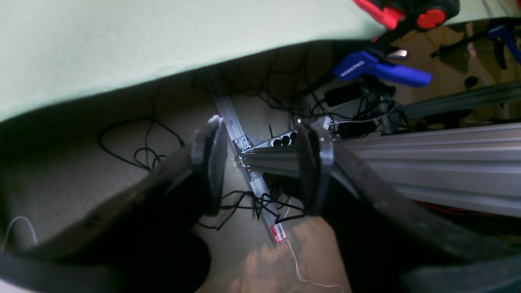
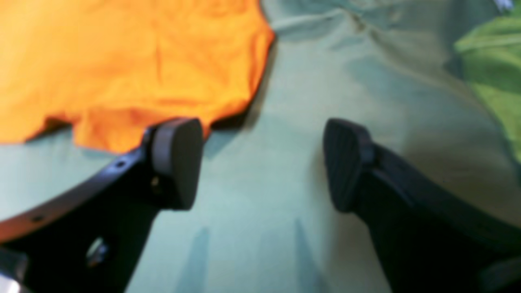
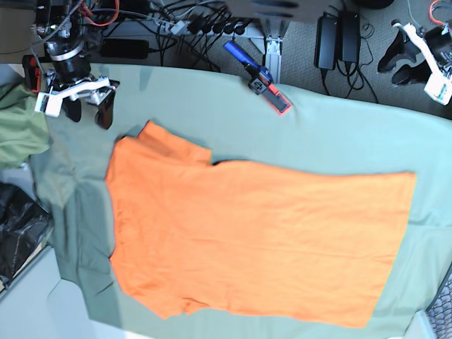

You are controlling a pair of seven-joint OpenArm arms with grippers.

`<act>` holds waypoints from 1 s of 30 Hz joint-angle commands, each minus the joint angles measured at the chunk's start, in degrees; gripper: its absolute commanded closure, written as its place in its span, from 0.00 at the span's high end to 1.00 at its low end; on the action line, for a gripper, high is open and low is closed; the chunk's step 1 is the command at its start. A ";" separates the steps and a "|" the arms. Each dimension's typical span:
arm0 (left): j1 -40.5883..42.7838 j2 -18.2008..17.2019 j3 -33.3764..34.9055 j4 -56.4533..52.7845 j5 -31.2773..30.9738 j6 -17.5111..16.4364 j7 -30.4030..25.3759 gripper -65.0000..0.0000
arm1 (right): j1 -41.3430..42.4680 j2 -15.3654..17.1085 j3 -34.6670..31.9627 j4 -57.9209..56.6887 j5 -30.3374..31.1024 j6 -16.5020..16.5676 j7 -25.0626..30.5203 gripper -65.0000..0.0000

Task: Fold the T-shirt properly
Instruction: 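Grasp the shirt's shoulder with the right gripper and hem corner with the left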

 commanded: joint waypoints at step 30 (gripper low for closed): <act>-17.81 -8.55 -0.35 -9.07 -0.11 -0.73 -3.85 0.59 | 13.86 -14.19 -13.31 -10.38 -5.20 1.44 -0.44 0.68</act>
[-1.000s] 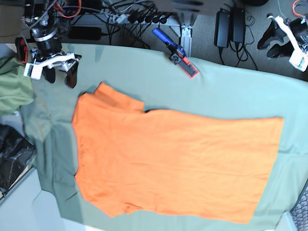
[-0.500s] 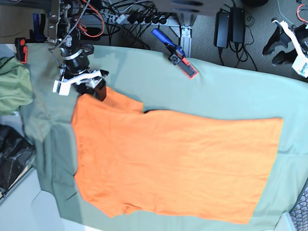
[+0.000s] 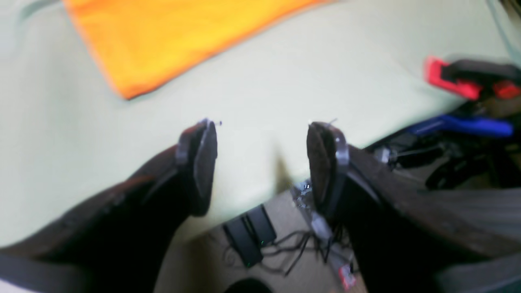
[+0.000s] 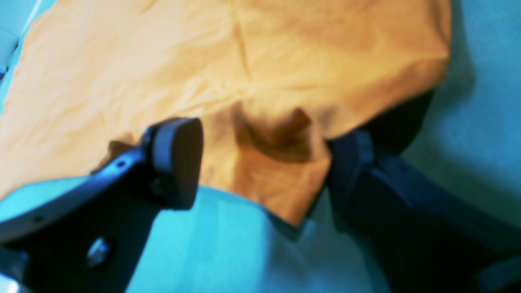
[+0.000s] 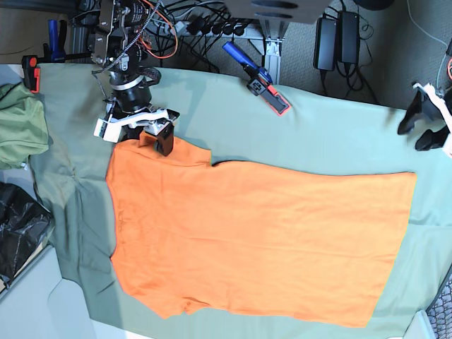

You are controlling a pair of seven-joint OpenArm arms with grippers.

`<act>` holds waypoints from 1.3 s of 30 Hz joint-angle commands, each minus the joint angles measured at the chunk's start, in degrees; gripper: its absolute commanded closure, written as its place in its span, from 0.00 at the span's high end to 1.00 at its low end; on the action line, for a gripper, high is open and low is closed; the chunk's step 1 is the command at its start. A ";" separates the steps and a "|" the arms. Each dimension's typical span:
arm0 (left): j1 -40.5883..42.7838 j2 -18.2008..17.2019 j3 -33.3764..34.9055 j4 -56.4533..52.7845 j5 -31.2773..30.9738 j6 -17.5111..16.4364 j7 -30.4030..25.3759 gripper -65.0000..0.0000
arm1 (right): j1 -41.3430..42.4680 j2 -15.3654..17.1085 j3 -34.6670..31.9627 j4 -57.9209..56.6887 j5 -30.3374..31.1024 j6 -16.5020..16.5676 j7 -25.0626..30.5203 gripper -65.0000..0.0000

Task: Fold the T-shirt properly
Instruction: 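Grasp the shirt's shoulder with the right gripper and hem corner with the left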

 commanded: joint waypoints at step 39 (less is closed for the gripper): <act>-29.64 0.61 13.11 -35.89 -4.09 -0.38 3.80 0.49 | 0.48 -0.15 -0.04 0.48 -3.58 0.59 0.22 0.68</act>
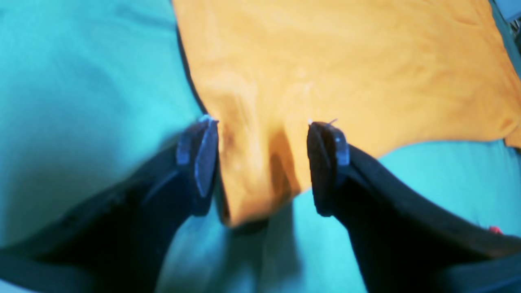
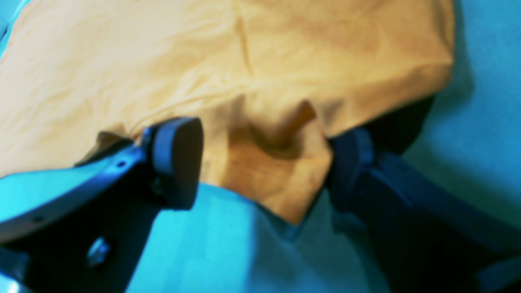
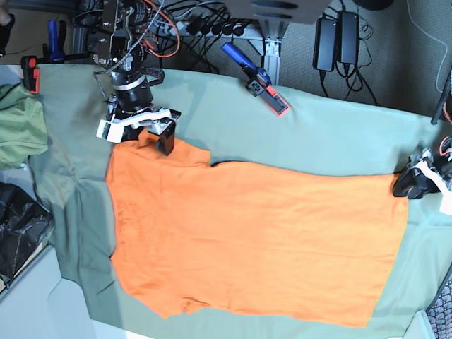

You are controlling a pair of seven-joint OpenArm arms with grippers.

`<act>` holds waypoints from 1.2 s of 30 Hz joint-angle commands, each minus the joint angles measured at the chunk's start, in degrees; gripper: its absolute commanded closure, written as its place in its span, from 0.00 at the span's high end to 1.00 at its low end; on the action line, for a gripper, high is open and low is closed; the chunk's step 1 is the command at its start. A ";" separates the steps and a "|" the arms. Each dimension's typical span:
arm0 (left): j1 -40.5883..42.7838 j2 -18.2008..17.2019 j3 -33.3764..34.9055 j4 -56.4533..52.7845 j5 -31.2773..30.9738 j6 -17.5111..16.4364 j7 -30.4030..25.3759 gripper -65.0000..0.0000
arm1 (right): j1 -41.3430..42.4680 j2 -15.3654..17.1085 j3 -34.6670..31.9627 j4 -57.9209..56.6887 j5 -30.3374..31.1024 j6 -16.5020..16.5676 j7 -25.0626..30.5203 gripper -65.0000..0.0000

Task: Fold the T-shirt properly
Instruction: 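Grasp the shirt's shoulder with the right gripper and hem corner with the left, then lift and fold the shirt's side lengthwise toward its middle with both grippers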

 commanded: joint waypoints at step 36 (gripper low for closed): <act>16.94 -11.47 -5.66 25.20 -10.49 0.14 12.28 0.00 | -22.32 0.46 13.46 23.41 6.08 5.73 -9.22 0.00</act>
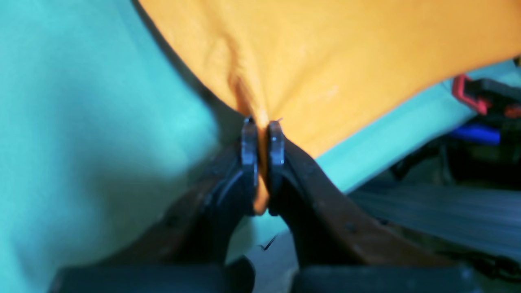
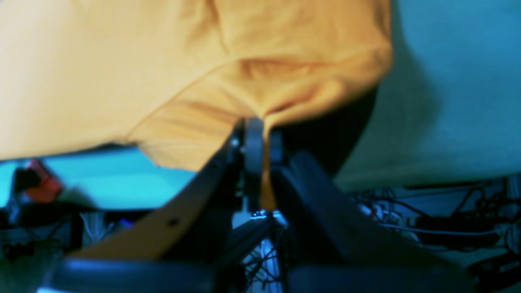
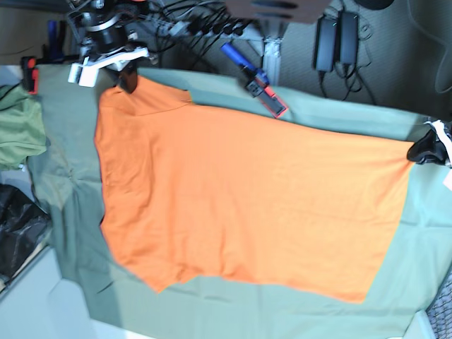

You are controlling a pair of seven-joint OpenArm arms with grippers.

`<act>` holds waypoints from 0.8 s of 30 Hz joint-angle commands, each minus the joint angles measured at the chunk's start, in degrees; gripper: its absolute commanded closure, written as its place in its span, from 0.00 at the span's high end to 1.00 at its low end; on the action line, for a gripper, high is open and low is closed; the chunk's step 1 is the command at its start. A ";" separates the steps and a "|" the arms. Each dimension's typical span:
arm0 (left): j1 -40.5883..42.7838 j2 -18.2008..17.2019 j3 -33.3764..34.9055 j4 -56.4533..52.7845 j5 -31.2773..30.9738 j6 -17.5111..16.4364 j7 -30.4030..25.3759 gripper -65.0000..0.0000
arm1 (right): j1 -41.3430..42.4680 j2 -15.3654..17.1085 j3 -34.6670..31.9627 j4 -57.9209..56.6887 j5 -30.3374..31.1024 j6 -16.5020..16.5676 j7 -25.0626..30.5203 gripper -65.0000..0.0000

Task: Fold the T-shirt properly
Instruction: 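Lift and fold the shirt's side lengthwise toward its middle with both grippers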

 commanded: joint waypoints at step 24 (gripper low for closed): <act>-12.00 -0.74 1.01 -5.25 7.63 -0.52 -7.76 0.00 | 18.27 1.97 -2.64 -0.61 -4.55 4.07 1.68 0.00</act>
